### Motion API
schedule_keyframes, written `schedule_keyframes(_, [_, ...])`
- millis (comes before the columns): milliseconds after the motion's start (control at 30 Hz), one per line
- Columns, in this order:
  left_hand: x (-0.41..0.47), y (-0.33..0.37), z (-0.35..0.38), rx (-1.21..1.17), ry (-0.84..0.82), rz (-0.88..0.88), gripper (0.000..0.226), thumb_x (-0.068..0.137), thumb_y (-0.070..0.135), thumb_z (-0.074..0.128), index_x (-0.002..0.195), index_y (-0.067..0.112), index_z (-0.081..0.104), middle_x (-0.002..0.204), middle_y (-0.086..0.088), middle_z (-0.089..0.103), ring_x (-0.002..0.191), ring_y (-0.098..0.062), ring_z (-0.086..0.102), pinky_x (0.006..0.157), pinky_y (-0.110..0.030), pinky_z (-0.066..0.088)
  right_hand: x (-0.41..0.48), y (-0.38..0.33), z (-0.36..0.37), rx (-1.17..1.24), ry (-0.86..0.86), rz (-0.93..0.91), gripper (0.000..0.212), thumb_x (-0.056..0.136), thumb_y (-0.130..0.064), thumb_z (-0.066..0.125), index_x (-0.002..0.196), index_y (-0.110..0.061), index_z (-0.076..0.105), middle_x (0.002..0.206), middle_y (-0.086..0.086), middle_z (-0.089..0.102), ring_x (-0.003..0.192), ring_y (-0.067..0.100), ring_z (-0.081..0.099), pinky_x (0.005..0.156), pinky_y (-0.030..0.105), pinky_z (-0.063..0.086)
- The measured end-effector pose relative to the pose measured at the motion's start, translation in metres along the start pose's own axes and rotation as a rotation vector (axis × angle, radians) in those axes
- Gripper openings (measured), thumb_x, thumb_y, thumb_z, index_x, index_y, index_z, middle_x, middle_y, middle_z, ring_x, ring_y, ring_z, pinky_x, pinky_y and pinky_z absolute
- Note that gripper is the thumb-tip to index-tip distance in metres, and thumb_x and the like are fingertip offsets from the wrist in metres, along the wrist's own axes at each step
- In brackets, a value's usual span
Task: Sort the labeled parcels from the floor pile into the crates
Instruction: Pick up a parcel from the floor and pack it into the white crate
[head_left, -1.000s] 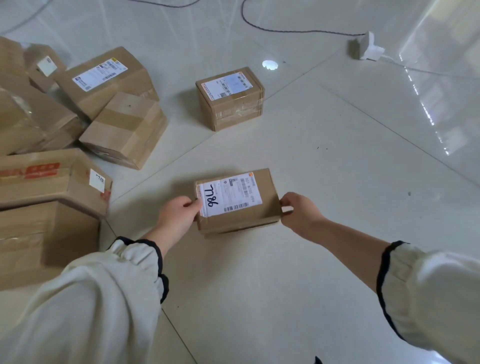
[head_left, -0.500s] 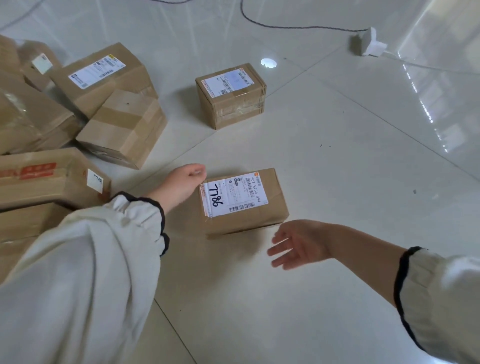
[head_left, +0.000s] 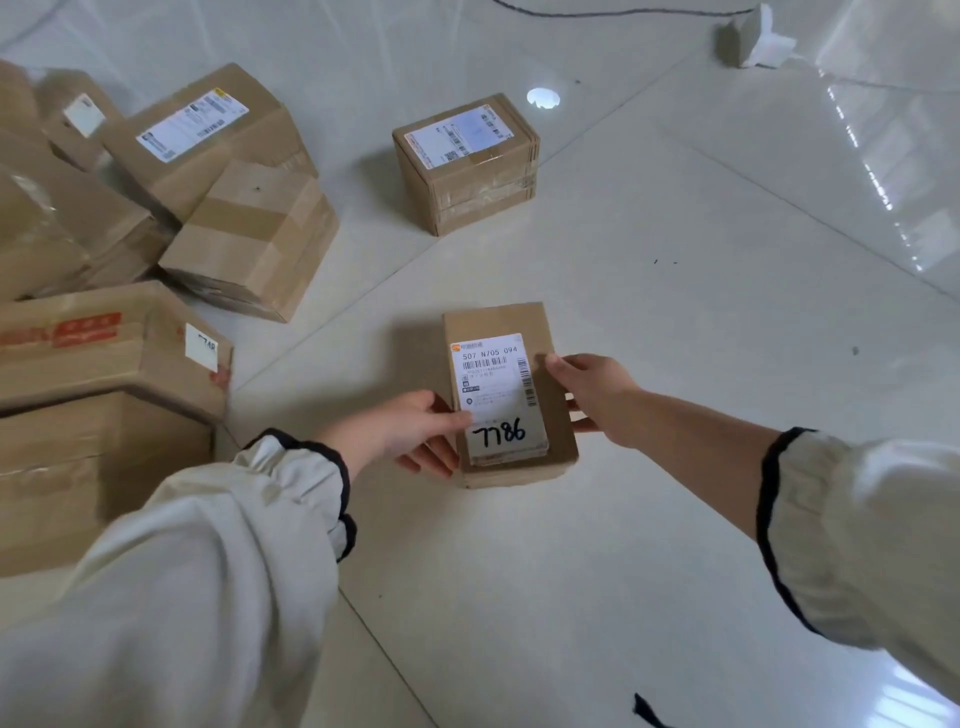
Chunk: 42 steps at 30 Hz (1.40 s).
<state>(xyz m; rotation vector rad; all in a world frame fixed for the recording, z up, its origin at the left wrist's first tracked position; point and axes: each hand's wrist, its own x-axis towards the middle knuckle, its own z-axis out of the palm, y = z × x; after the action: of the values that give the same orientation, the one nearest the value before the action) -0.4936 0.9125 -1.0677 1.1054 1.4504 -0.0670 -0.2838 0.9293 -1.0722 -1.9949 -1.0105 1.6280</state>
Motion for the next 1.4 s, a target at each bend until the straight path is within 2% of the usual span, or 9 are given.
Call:
schedule_keyframes(167, [0.005, -0.006, -0.002, -0.035, 0.026, -0.014, 0.03, 0.09, 0.04, 0.058, 0.108, 0.018, 0.049, 0.103, -0.01, 0.071, 0.09, -0.024, 0.069, 0.079, -0.033, 0.045, -0.002, 0.006, -0.006, 0.049, -0.039, 0.028, 0.024, 0.095, -0.039, 0.05, 0.108, -0.021, 0.061, 0.105, 0.0, 0.065, 0.09, 0.022, 0.063, 0.09, 0.045, 0.053])
schedule_keyframes(300, [0.011, -0.011, -0.001, -0.225, 0.135, 0.036, 0.041, 0.085, 0.041, 0.062, 0.122, 0.03, 0.048, 0.105, -0.003, 0.068, 0.078, -0.021, 0.068, 0.073, -0.032, 0.048, -0.003, 0.011, -0.005, 0.134, -0.13, 0.096, 0.025, 0.094, -0.028, 0.051, 0.116, -0.02, 0.057, 0.11, 0.003, 0.063, 0.1, 0.029, 0.063, 0.093, 0.051, 0.051])
schedule_keyframes(433, [-0.001, 0.002, 0.001, -0.327, 0.163, 0.034, 0.029, 0.09, 0.026, 0.058, 0.119, 0.022, 0.055, 0.082, 0.0, 0.07, 0.062, -0.018, 0.067, 0.071, -0.031, 0.049, -0.018, -0.003, -0.01, 0.124, -0.118, 0.079, 0.022, 0.095, -0.023, 0.048, 0.115, -0.022, 0.056, 0.097, -0.002, 0.063, 0.092, 0.025, 0.062, 0.089, 0.045, 0.053])
schedule_keyframes(600, [-0.073, 0.057, -0.011, -0.319, 0.189, 0.045, 0.019, 0.09, 0.023, 0.06, 0.109, 0.023, 0.056, 0.087, -0.006, 0.068, 0.06, -0.017, 0.068, 0.065, -0.027, 0.045, -0.078, -0.042, -0.034, 0.197, -0.1, 0.113, 0.024, 0.095, -0.025, 0.047, 0.117, -0.023, 0.057, 0.096, -0.003, 0.062, 0.089, 0.024, 0.061, 0.08, 0.039, 0.053])
schedule_keyframes(733, [-0.159, 0.127, -0.031, -0.326, 0.183, 0.045, 0.023, 0.078, 0.026, 0.072, 0.093, 0.031, 0.055, 0.087, -0.009, 0.066, 0.062, -0.021, 0.068, 0.068, -0.03, 0.048, -0.156, -0.111, -0.078, 0.205, -0.091, 0.077, 0.027, 0.094, -0.024, 0.048, 0.119, -0.024, 0.058, 0.096, -0.004, 0.062, 0.087, 0.022, 0.061, 0.078, 0.037, 0.052])
schedule_keyframes(867, [-0.269, 0.22, -0.051, -0.305, 0.133, 0.093, 0.027, 0.083, 0.027, 0.067, 0.108, 0.024, 0.056, 0.09, -0.008, 0.069, 0.069, -0.023, 0.07, 0.078, -0.037, 0.052, -0.262, -0.203, -0.141, 0.185, -0.055, 0.05, 0.021, 0.095, -0.024, 0.048, 0.114, -0.024, 0.058, 0.097, -0.003, 0.064, 0.082, 0.02, 0.062, 0.074, 0.034, 0.053])
schedule_keyframes(1067, [-0.436, 0.363, -0.062, -0.247, 0.063, 0.189, 0.026, 0.08, 0.029, 0.066, 0.105, 0.025, 0.059, 0.087, -0.005, 0.072, 0.068, -0.021, 0.071, 0.082, -0.038, 0.051, -0.439, -0.328, -0.239, 0.152, 0.022, 0.026, 0.019, 0.097, -0.024, 0.045, 0.112, -0.024, 0.057, 0.091, -0.003, 0.065, 0.079, 0.015, 0.062, 0.069, 0.03, 0.052])
schedule_keyframes(1167, [-0.504, 0.411, -0.049, -0.211, 0.023, 0.246, 0.015, 0.09, 0.023, 0.059, 0.104, 0.025, 0.058, 0.089, -0.006, 0.071, 0.073, -0.023, 0.07, 0.085, -0.039, 0.051, -0.516, -0.356, -0.273, 0.199, 0.123, 0.027, 0.024, 0.096, -0.023, 0.045, 0.118, -0.024, 0.056, 0.089, -0.004, 0.064, 0.08, 0.014, 0.06, 0.064, 0.027, 0.05])
schedule_keyframes(1400, [-0.624, 0.474, -0.028, 0.03, -0.141, 0.347, 0.024, 0.091, 0.026, 0.058, 0.114, 0.022, 0.056, 0.095, -0.009, 0.071, 0.073, -0.022, 0.071, 0.084, -0.036, 0.05, -0.67, -0.358, -0.289, 0.475, 0.39, 0.038, 0.02, 0.096, -0.021, 0.045, 0.111, -0.025, 0.057, 0.081, -0.004, 0.059, 0.072, 0.012, 0.056, 0.063, 0.025, 0.047])
